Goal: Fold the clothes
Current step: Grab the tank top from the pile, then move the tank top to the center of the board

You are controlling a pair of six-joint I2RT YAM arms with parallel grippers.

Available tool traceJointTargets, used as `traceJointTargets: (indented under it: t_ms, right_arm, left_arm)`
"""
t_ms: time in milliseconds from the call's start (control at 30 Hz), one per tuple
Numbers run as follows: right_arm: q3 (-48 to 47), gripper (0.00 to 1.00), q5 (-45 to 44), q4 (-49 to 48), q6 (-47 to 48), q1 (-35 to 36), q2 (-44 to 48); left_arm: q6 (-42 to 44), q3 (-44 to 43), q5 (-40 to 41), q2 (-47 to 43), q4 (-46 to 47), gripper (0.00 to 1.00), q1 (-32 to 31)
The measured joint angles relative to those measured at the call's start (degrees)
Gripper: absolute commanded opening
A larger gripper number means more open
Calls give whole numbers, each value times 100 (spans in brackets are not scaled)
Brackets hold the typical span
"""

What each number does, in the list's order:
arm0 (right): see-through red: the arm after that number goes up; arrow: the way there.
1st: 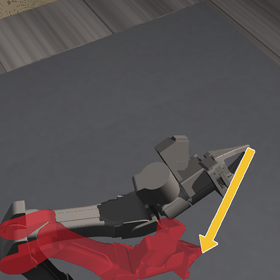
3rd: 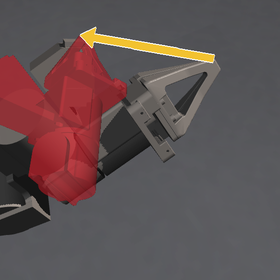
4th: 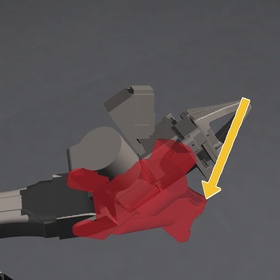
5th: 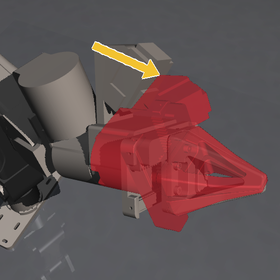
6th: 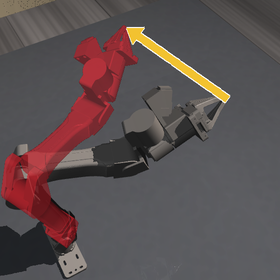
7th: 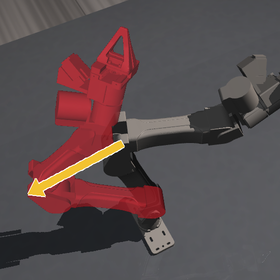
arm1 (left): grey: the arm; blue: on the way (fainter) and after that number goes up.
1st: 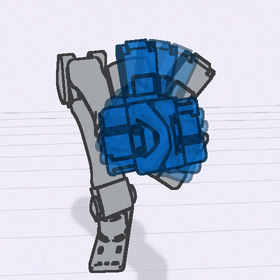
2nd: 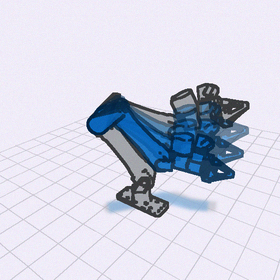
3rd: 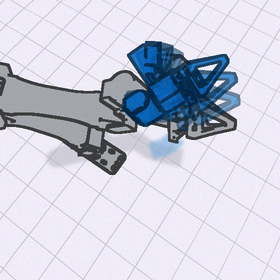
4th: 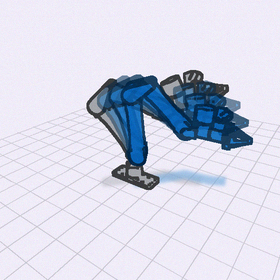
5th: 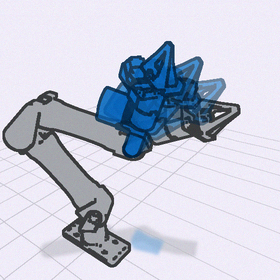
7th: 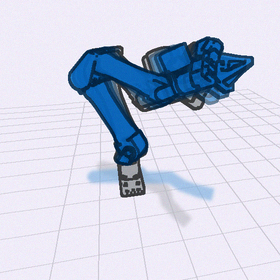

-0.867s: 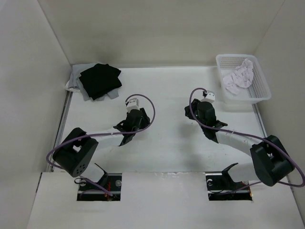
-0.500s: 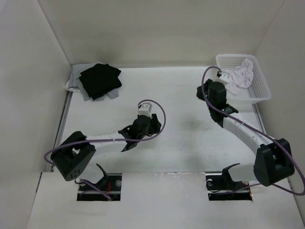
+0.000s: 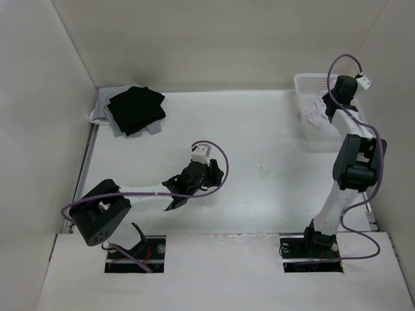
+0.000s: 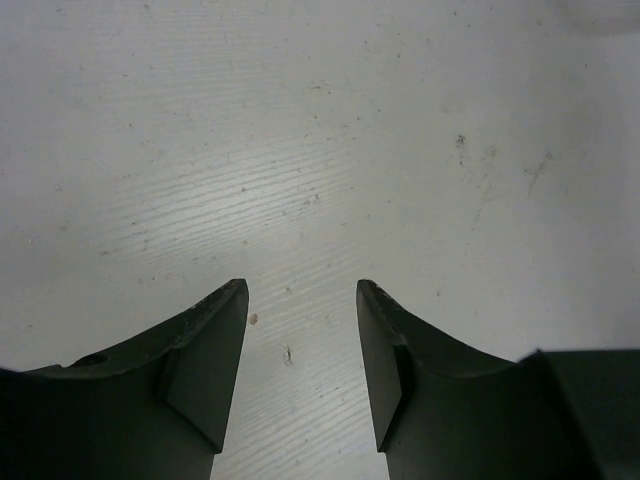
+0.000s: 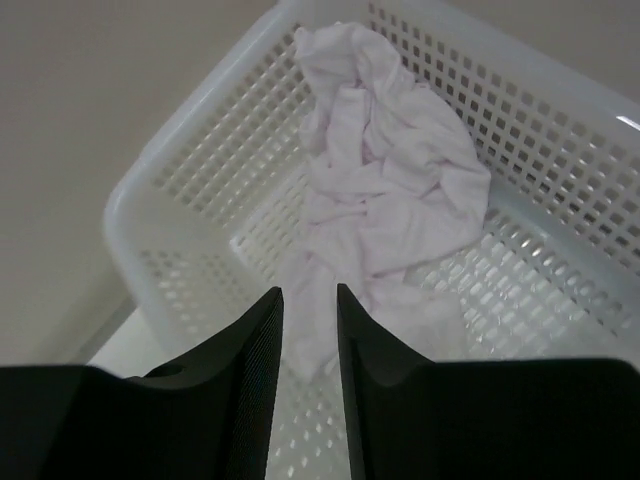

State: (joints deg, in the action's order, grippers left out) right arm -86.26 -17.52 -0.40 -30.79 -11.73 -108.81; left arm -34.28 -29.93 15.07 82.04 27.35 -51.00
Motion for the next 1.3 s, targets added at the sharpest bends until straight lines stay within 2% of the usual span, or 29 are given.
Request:
traceJointTargets:
  t_ms: [233, 400, 467, 500, 533, 567, 700, 767, 867, 933, 1033, 1167, 1200, 1233, 1300]
  right_arm:
    - [-2096, 54, 581, 970, -44, -116, -2135]
    - [-2732, 53, 772, 1283, -203, -61, -2769]
    - [-2889, 33, 817, 1360, -258, -59, -2953]
    - [-2924, 14, 833, 1394, -315, -59, -3005]
    - [-2949, 4, 852, 1416, -356, -59, -3045]
    - [-2953, 0, 874, 1443, -348, -59, -3067]
    - [-2605, 0, 903, 1099, -501, -63, -2916]
    - [-1882, 0, 916, 761, -514, -57, -2452]
    - [-693, 0, 916, 387, -546, -9, -1158]
    - [-304, 0, 911, 162, -546, 59, -271]
    - [450, 0, 890, -339, -470, 345, 1694]
    - [1027, 0, 905, -990, -315, 1246, 4299]
    - [1097, 0, 918, -1027, -295, 1412, 4618]
    - [1281, 0, 909, -1021, -232, 2002, 5436]
    - [1381, 1, 925, -966, -125, 2789, 6240]
  left_arm:
    - [-107, 9, -85, 144, 166, 46, 90]
    - [-177, 98, -146, 144, 389, 46, 214]
    - [-197, 122, -168, 144, 411, 46, 264]
    - [-208, 133, -181, 144, 426, 46, 293]
    - [-214, 146, -188, 144, 448, 46, 315]
    - [-219, 157, -192, 144, 452, 46, 337]
    - [-254, 181, -208, 144, 485, 46, 411]
    - [-258, 181, -219, 160, 514, 46, 417]
    - [-260, 181, -256, 186, 542, 46, 417]
    - [-262, 184, -278, 186, 560, 46, 433]
    - [-273, 203, -299, 177, 608, 46, 457]
    - [-302, 326, -313, 15, 616, 45, 549]
    - [-308, 361, -310, -85, 599, 45, 588]
    - [-334, 433, -310, -348, 503, 45, 688]
    - [-391, 516, -280, -850, 385, 45, 879]
